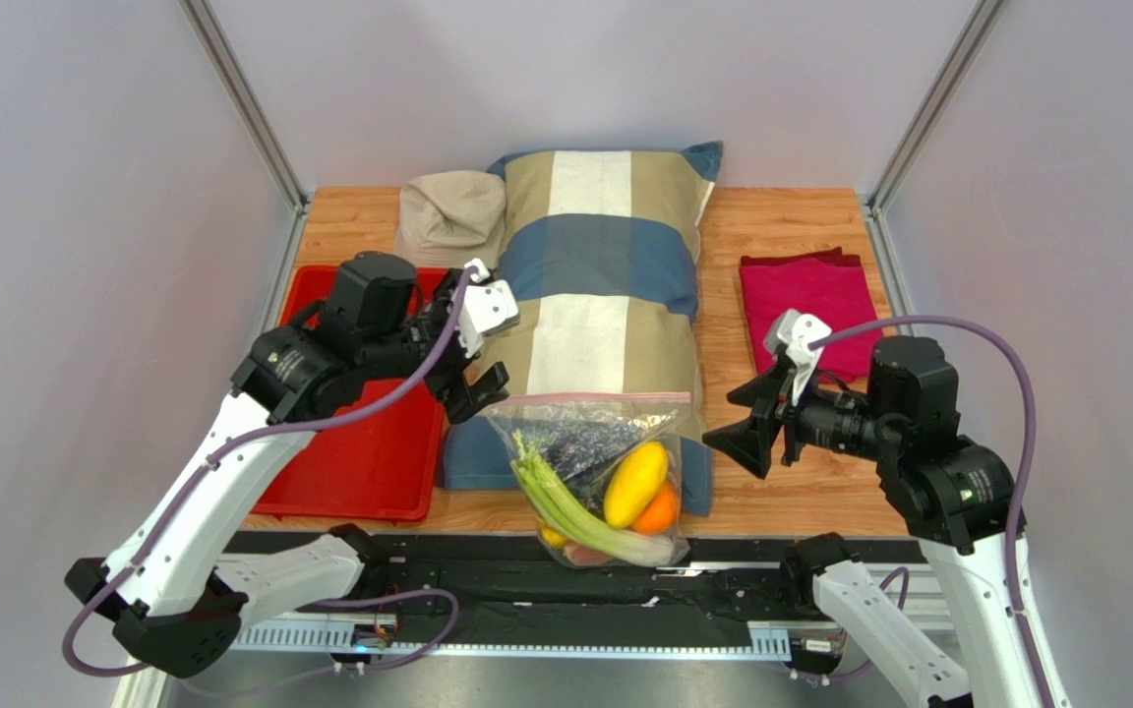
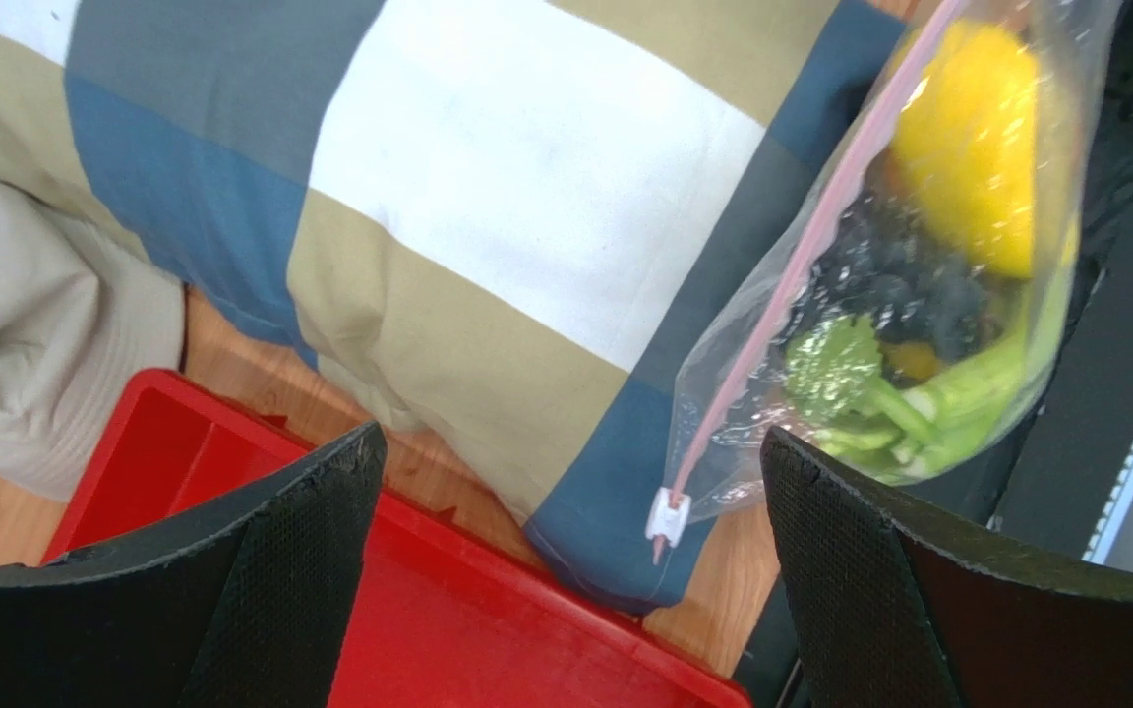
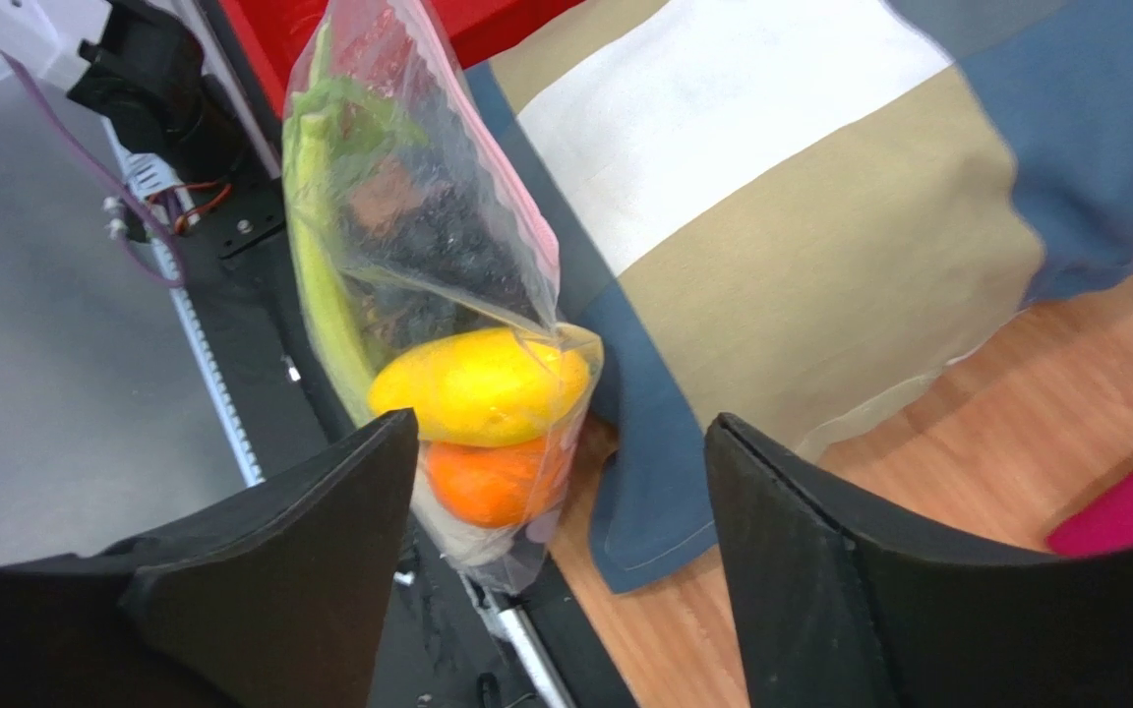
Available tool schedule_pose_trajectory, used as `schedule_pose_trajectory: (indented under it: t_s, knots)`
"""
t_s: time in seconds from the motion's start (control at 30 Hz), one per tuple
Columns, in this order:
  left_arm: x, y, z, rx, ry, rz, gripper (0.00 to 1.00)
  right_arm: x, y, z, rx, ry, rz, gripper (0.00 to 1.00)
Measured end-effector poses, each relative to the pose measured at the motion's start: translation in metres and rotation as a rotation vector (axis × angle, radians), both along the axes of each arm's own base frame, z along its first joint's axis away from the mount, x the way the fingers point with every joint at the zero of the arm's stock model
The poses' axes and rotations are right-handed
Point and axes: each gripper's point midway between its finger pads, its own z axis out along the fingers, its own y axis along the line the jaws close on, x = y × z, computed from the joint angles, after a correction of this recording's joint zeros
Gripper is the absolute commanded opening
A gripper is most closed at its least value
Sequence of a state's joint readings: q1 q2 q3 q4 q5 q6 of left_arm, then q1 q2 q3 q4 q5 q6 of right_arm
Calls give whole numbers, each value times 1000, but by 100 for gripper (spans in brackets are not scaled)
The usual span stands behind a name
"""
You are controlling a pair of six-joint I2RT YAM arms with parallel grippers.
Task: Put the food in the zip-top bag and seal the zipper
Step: Zip the zipper food storage bag at the center of the board, then reset both arms
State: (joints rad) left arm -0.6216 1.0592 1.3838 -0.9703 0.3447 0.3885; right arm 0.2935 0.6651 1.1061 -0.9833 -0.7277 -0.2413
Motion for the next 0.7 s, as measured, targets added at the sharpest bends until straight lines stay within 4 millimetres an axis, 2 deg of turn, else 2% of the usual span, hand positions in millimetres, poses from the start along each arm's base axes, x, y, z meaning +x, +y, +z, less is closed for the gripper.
schedule_pose_trajectory:
  t_s: [0.03,0.13,0.23,0.33,0.4,0.47,0.6,0.7]
  knots:
    - [-2,0,7,-19,-7,0,99,1,-1,3,7,2,-15,93]
    - [-6,6,33,-102,-10,27,99,2,-2,17,45,0,-65,100]
    - [11,34,62,-192,3,181,99,3,-4,31,85,-1,-111,100]
    - [29,57,82,-262,28,317,99,9,-4,46,125,19,-167,100]
    - [39,69,79,-295,84,390,99,19,-4,54,146,44,-210,100]
    - [45,75,70,-313,155,442,99,33,-5,53,152,76,-257,100]
    - [61,89,40,-318,308,541,99,62,-14,37,132,164,-360,100]
    - [64,96,15,-293,396,593,99,79,-22,17,96,215,-421,100]
